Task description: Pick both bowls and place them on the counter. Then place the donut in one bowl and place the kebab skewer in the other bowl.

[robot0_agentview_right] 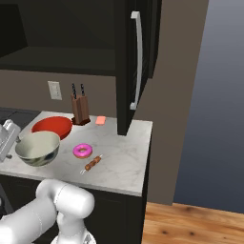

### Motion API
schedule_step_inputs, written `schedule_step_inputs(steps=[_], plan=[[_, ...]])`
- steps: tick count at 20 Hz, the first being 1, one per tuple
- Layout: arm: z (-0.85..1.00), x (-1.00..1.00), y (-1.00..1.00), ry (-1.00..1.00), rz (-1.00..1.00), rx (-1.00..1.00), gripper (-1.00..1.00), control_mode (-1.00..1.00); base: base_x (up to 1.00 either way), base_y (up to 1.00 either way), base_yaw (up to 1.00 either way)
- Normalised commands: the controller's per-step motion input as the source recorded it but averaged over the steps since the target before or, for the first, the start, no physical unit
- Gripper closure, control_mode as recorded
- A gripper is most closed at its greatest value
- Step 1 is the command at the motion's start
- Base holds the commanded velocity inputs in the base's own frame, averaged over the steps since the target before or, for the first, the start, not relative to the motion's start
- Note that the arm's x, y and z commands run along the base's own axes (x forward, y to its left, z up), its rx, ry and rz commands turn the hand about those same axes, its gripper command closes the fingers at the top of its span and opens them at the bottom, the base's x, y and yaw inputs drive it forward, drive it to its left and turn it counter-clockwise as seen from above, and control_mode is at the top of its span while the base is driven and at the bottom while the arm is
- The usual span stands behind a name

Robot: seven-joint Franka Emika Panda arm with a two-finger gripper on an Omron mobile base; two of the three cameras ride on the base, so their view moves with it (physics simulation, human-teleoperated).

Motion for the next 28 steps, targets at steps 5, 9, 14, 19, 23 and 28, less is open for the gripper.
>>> schedule_step_inputs(steps=[5, 9, 14, 19, 23, 28], plan=[[0.49, -0.21, -0.19, 0.00, 0.00, 0.01, -1.00, -1.00, 0.00, 0.00, 0.00], [0.52, -0.22, -0.29, 0.00, 0.00, 0.00, -1.00, -1.00, 0.00, 0.00, 0.00], [0.49, -0.17, -0.38, 0.01, 0.00, 0.00, -1.00, -1.00, 0.00, 0.00, 0.00], [0.42, -0.10, -0.52, 0.10, 0.00, 0.00, -1.00, -1.00, 0.00, 0.00, 0.00], [0.36, -0.11, -0.57, 0.11, 0.02, 0.00, -1.00, -1.00, 0.00, 0.00, 0.00], [0.28, -0.15, -0.62, 0.05, 0.06, 0.00, -1.00, -1.00, 0.00, 0.00, 0.00]])
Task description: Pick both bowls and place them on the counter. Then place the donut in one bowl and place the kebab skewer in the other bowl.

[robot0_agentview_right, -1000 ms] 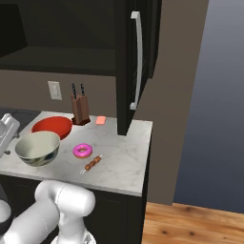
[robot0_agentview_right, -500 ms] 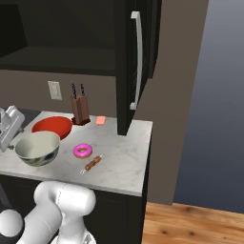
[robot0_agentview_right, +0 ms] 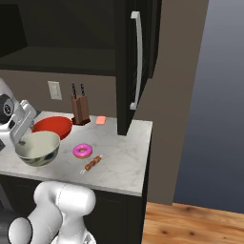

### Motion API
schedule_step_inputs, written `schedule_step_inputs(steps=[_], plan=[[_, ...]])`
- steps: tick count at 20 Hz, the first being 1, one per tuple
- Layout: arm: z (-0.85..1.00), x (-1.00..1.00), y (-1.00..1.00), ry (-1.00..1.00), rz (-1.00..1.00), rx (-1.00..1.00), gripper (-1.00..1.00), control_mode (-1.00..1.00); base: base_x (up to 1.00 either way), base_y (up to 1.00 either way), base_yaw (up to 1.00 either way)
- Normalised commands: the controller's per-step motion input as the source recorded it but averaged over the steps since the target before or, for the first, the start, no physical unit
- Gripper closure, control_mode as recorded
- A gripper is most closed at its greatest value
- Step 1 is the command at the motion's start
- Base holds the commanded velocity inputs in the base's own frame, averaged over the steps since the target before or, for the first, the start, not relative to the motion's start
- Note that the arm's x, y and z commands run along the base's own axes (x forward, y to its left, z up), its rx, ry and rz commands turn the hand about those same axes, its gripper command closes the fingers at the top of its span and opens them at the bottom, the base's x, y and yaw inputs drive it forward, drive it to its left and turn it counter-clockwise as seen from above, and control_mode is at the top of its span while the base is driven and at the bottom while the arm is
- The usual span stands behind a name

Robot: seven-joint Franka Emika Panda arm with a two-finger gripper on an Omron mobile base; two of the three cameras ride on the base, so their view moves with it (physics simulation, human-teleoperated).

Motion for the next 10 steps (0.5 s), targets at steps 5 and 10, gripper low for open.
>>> schedule_step_inputs(steps=[5, 10], plan=[[0.18, -0.15, -0.59, 0.01, 0.08, 0.00, -1.00, -1.00, 0.00, 0.00, 0.00], [0.12, -0.19, -0.60, -0.01, 0.13, -0.01, -1.00, -1.00, 0.00, 0.00, 0.00]])
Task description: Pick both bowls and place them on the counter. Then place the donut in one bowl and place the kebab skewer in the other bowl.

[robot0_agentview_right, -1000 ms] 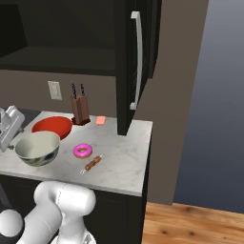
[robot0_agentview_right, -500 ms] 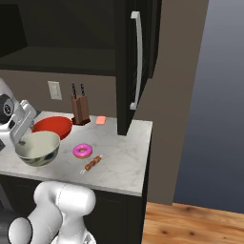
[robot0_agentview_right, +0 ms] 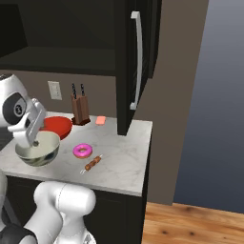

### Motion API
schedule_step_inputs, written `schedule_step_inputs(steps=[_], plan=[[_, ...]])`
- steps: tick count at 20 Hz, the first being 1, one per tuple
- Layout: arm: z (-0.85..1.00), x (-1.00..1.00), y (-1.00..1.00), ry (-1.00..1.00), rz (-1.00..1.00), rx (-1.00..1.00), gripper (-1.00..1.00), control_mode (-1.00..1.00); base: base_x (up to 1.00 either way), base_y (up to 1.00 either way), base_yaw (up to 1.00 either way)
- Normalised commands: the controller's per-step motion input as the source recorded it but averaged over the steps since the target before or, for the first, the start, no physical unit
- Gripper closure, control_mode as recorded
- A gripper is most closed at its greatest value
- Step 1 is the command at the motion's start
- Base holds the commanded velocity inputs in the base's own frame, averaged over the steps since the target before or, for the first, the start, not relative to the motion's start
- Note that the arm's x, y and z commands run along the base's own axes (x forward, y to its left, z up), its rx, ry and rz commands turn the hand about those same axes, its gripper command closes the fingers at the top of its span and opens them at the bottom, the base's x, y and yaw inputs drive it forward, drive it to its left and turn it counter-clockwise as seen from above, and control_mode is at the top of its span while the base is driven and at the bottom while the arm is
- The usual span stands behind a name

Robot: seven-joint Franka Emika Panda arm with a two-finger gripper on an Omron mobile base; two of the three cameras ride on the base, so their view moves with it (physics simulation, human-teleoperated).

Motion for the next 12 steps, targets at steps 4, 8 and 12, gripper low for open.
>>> schedule_step_inputs(steps=[4, 8, 12], plan=[[0.05, -0.09, -0.58, 0.00, 0.21, 0.00, -1.00, -1.00, 0.00, 0.00, 0.00], [0.00, 0.01, -0.52, 0.05, 0.29, -0.01, -1.00, -1.00, 0.00, 0.00, 0.00], [0.00, 0.07, -0.48, 0.09, 0.35, -0.01, -1.00, -1.00, 0.00, 0.00, 0.00]])
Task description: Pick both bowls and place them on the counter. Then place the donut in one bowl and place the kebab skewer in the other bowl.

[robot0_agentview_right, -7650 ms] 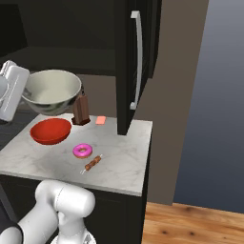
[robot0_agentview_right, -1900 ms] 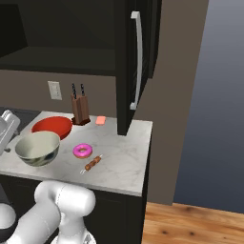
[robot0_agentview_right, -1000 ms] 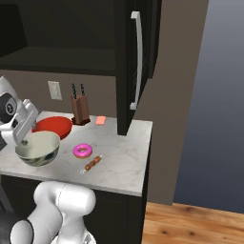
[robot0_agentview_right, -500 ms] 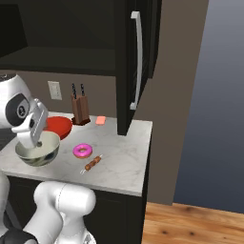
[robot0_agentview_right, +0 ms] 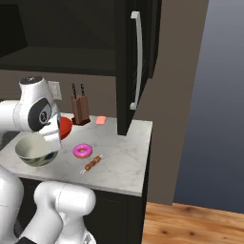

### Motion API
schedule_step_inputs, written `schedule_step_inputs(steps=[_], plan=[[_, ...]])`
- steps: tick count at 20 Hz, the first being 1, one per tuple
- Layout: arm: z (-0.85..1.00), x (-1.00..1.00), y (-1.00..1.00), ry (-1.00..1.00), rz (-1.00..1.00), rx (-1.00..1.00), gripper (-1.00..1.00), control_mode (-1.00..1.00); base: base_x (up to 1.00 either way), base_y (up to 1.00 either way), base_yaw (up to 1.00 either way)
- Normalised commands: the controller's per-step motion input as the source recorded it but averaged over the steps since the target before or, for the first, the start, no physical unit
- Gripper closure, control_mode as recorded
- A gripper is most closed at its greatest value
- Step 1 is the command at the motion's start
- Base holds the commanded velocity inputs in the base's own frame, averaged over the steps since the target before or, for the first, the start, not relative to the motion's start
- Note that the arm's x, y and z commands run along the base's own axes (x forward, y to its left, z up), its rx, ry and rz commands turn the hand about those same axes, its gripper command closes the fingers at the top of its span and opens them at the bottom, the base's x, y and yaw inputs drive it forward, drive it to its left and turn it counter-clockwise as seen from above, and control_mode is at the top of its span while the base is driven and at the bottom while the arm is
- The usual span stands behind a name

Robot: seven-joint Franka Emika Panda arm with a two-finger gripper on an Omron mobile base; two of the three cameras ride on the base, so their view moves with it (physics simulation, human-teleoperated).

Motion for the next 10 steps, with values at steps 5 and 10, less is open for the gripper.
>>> schedule_step_inputs(steps=[5, 10], plan=[[-0.06, 0.03, -0.43, 0.04, 0.31, 0.00, -1.00, -1.00, 0.00, 0.00, 0.00], [-0.15, 0.04, -0.33, 0.00, 0.29, 0.00, -1.00, -1.00, 0.00, 0.00, 0.00]])
